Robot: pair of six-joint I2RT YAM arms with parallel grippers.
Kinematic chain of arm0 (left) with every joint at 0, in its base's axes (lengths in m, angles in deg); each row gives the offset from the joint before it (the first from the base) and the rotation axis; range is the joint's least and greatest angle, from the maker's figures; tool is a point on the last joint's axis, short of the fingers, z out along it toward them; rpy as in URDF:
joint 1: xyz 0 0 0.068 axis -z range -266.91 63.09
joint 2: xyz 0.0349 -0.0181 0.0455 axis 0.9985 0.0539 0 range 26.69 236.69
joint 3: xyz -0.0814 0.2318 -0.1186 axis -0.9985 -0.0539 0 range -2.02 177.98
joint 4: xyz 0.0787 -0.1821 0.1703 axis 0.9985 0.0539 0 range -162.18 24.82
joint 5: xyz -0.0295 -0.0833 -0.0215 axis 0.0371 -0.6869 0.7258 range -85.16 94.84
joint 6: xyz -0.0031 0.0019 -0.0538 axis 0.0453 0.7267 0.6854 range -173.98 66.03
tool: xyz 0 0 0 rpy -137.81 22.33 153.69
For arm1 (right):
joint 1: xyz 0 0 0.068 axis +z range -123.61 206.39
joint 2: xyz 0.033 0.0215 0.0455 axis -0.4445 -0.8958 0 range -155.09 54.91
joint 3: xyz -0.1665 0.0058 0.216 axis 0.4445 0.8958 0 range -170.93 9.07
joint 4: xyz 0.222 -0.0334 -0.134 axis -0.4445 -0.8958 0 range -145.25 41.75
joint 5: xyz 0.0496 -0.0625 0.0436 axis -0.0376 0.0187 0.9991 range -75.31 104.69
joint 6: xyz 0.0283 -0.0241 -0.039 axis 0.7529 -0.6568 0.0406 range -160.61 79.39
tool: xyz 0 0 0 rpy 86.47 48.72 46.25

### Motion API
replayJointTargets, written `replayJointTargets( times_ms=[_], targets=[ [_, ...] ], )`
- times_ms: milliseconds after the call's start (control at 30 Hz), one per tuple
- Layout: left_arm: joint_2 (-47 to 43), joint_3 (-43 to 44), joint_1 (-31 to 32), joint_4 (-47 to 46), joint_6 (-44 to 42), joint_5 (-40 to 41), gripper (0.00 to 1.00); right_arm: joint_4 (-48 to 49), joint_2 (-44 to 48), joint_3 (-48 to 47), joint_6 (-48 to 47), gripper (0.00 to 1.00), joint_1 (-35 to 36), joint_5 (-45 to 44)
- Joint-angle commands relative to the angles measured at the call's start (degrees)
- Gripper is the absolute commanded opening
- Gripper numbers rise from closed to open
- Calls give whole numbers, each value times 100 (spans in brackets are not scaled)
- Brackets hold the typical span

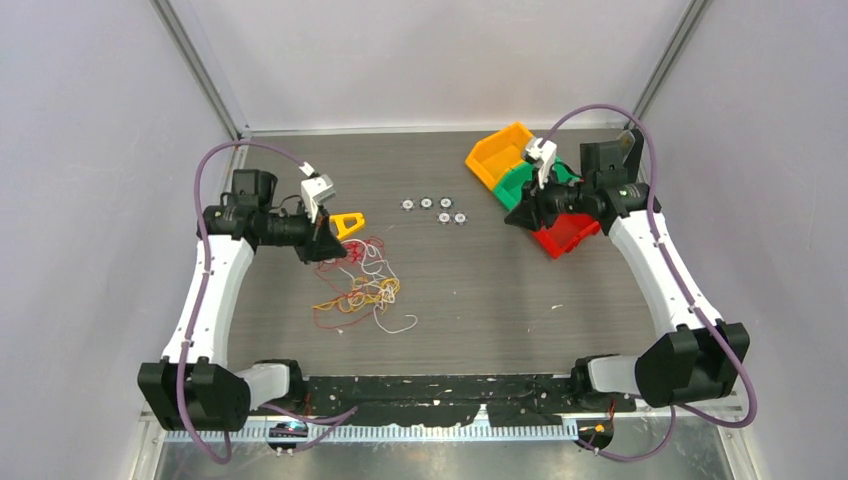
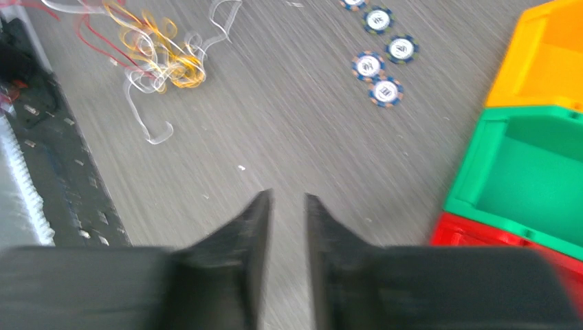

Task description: Untangle the cables

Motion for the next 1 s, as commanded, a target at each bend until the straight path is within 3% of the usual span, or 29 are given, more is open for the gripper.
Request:
replayJointTargets(
  times_ms=[0, 33, 100, 300, 367, 500, 567, 633, 667, 700, 833, 967],
  targets=[
    [-322, 32, 346, -604, 1019, -794, 1, 812, 307, 117, 748, 57, 551, 595],
    [-387, -6, 602, -924, 1354, -801, 2, 1059, 410, 174, 918, 67, 905, 528],
    [-432, -116, 907, -1598, 2076, -877, 2, 1816, 501, 345, 1385, 75, 1434, 422],
    [-341, -219, 1414, -3391, 3937, -1125, 2, 3695, 41, 350, 2822, 89, 2489, 193],
    [-346, -268, 1521, -3845, 4361, -1124, 2, 3968, -113, 320, 3061, 88, 2691, 72],
    [-383, -372, 1598, -4442, 5017, -1199, 3, 4354, -239, 523, 2947, 75, 2881, -675],
    [-455, -463, 1617, -4573, 5176, -1254, 4, 4439, -332, 571, 2923, 60, 2884, -1042],
    [-535, -503, 1616, -4451, 5140, -1315, 4, 4415, -414, 539, 2868, 36, 2889, -1328],
    [-566, -465, 1612, -4161, 4947, -1334, 5, 4359, -405, 504, 2736, 16, 2876, -1489],
    [-605, -368, 1587, -3752, 4683, -1361, 6, 4155, -383, 495, 2615, 11, 2874, -1614],
    [-784, 61, 1077, -1847, 3237, -1534, 9, 3456, -160, 532, 1998, 5, 2633, -2515],
    [-783, 544, 347, 622, 852, -1470, 0, 3181, 191, 729, 1742, 6, 2025, -2601]
  ],
)
